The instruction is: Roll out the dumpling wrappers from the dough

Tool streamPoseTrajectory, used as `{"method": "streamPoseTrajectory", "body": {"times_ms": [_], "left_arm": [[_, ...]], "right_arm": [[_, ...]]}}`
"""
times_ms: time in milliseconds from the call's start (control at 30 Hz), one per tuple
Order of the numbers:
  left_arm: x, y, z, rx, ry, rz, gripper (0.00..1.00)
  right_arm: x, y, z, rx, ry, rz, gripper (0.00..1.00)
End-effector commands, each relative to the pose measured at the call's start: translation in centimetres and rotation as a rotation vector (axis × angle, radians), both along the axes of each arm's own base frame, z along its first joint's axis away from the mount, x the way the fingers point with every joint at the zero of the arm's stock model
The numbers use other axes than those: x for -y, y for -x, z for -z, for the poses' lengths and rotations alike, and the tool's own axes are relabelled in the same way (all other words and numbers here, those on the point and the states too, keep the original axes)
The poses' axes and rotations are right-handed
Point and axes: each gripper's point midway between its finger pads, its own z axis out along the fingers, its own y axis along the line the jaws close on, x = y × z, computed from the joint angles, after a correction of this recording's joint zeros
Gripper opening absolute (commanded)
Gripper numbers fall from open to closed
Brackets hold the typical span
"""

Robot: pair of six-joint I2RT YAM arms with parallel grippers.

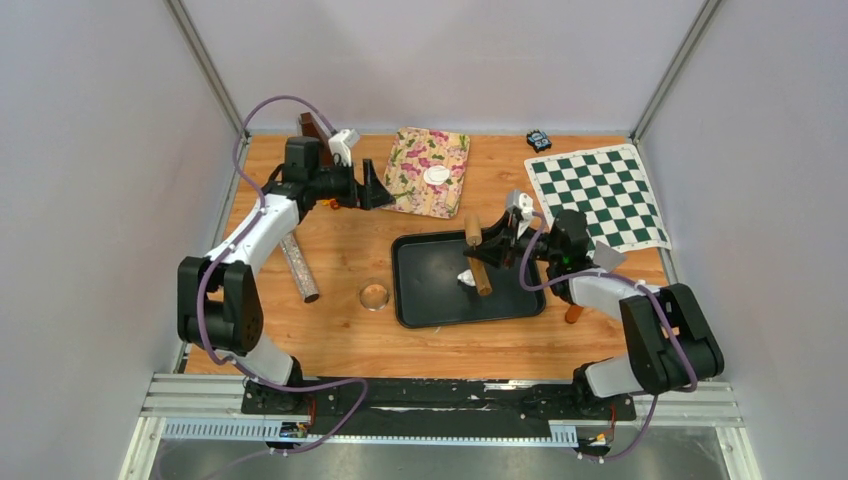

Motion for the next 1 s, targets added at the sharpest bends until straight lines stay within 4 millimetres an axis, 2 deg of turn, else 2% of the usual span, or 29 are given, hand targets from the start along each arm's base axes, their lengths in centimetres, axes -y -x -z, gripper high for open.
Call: {"method": "streamPoseTrajectory", "body": {"times_ms": [0, 100, 300, 433, 700, 967], "left_arm": [[-1.2, 1.4, 5.3, -0.009, -0.203, 0.058, 1.0], [-0.9, 1.4, 6.5, -0.016, -0.242, 0.066, 1.0], [1.4, 2.6, 8.5, 0.014, -0.346, 0.124, 1.0], [2.7, 3.5, 9.5, 0.037, -0.402, 0.17, 1.0], [3.0, 3.9, 10.6, 0.007, -0.412, 0.191, 1.0], [3.9, 4.8, 11.8, -0.007, -0.437, 0.242, 0.95]], "right_arm": [[-0.2, 0.9, -0.5, 0.067, -0.046, -0.025, 0.0], [-0.1, 0.8, 0.0, 0.061, -0.063, -0.005, 0.0], [-0.3, 0.1, 1.0, 0.077, -0.084, 0.027, 0.0], [-0.6, 0.4, 2.2, 0.088, -0.085, 0.024, 0.0], [-0.8, 0.4, 4.0, 0.053, -0.068, 0.02, 0.0], [-1.1, -0.3, 5.4, 0.038, -0.047, 0.054, 0.0]]}}
